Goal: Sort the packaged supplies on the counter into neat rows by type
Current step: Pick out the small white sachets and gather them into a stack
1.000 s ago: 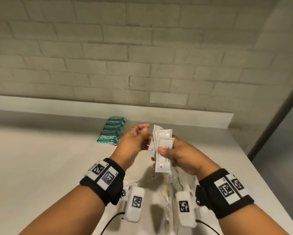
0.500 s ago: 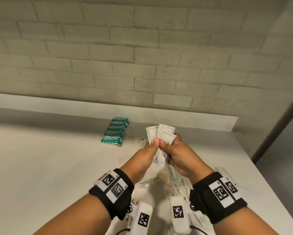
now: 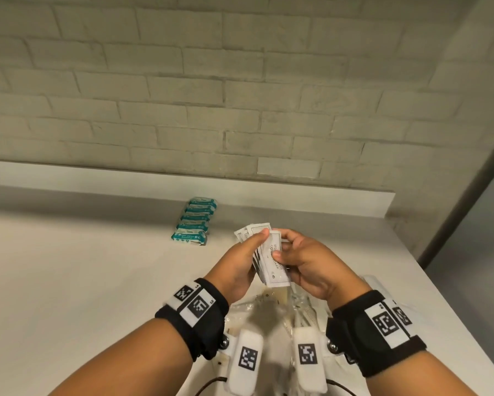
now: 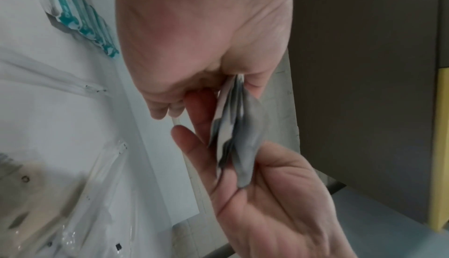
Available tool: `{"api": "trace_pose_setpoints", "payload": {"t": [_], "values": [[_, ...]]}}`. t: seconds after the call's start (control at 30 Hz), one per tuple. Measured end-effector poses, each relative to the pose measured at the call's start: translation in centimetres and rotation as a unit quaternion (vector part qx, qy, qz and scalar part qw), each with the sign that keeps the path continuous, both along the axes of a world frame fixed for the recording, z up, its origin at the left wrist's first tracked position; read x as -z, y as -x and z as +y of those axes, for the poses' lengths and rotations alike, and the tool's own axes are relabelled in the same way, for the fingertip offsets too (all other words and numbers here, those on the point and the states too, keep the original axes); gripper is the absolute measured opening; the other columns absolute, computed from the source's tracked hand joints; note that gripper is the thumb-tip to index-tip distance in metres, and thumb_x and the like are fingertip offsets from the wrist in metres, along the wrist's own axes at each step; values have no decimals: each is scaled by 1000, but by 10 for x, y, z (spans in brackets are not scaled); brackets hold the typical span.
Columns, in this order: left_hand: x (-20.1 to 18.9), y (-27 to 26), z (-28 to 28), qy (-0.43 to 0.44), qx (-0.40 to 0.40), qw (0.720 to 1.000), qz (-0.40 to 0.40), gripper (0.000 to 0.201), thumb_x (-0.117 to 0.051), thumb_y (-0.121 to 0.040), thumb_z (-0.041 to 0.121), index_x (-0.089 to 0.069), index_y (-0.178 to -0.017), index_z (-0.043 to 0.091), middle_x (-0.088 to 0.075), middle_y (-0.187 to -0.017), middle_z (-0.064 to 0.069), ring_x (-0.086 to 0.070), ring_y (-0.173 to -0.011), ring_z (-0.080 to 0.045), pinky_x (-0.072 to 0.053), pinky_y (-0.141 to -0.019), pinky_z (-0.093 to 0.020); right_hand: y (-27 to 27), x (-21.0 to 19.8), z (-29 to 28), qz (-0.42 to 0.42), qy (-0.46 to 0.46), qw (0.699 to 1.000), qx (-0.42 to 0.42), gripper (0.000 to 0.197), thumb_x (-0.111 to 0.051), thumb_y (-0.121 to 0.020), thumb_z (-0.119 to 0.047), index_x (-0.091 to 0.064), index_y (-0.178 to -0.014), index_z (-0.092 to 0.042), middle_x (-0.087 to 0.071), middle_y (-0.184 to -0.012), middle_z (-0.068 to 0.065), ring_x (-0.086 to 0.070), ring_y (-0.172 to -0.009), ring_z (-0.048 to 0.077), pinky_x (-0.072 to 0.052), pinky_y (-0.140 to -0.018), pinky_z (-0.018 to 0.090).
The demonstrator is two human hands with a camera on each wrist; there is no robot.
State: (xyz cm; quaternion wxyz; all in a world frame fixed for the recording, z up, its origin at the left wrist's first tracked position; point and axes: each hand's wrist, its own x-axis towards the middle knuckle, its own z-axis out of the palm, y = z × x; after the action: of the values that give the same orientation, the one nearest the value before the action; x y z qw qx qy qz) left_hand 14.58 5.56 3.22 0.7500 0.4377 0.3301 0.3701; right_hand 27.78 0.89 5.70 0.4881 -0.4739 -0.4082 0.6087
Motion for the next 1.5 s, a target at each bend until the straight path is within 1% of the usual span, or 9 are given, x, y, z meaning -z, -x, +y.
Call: {"api": "trace_pose_setpoints", "payload": {"t": [0.23,0.4,0.5,0.63,0.8,1.0,1.13,1.3,1.5], "values": [[0,-4,-10,37,13,999,-12,22,-45,-99,21,-62,-102,6,-66,-78,-13,-65,-66,-23,-54,-64,-34,10,-2,-5,-462,-65,870,158,34,-75,-78,-31,-48,-99,-25,-63,-75,-5,-65,-66,15,-47,-60,31],[-6,7,-1,47,23,998,25,5,-54,-91,10,-58,-92,9,-60,-68,-4,-59,-54,-14,-49,-50,-26,3,-11,-18,-399,-152,904,16,96,-86,-65,-32,-26,-139,-45,-42,-133,-9,-45,-123,8,-41,-93,20],[-10,11,-1,44,85,995,40,14,-52,-91,11,-64,-90,6,-62,-67,-6,-61,-56,-16,-51,-49,-25,10,-13,-21,-496,-165,844,-120,144,-92,-53,-34,20,-141,-55,-14,-153,-13,-16,-141,6,-29,-113,30],[-17,12,-3,49,99,993,33,21,-48,-91,14,-65,-79,8,-62,-62,-6,-63,-54,-16,-50,-50,-24,19,-12,-15,-586,-243,769,-74,140,-85,-59,-33,29,-137,-54,-26,-134,-10,-27,-134,14,-39,-105,30],[-24,22,0,71,105,991,45,27,-46,-87,10,-64,-67,7,-60,-57,-7,-61,-50,-18,-50,-48,-24,21,-17,-11,-575,-246,774,-100,146,-88,-54,-39,31,-136,-53,-24,-137,-10,-26,-132,9,-34,-108,27],[-40,26,1,96,68,993,12,34,-63,-81,22,-64,-109,3,-60,-95,-16,-64,-81,-28,-54,-69,-36,30,-16,-5,-605,-296,733,-91,135,-82,-62,-38,28,-139,-46,-24,-135,-7,-23,-131,9,-23,-109,21],[-41,25,7,115,97,989,-11,37,-50,-93,32,-74,-82,6,-69,-76,-12,-69,-64,-23,-58,-57,-28,32,-18,-2,-617,-315,716,-85,135,-81,-61,-41,30,-137,-48,-25,-135,-7,-23,-129,9,-23,-111,22],[-41,22,10,116,112,987,7,39,-64,-78,43,-71,-94,8,-64,-92,-12,-64,-81,-24,-54,-75,-33,34,-19,-1,-610,-299,729,-90,137,-82,-59,-47,31,-136,-52,-26,-135,-7,-27,-127,10,-27,-106,23],[-48,18,11,101,125,987,-5,39,-51,-94,38,-72,-80,9,-68,-70,-8,-67,-59,-21,-57,-55,-26,31,-21,-1,-619,-352,699,-66,133,-81,-60,-46,24,-141,-50,-25,-135,-7,-24,-126,7,-26,-109,24]]}}
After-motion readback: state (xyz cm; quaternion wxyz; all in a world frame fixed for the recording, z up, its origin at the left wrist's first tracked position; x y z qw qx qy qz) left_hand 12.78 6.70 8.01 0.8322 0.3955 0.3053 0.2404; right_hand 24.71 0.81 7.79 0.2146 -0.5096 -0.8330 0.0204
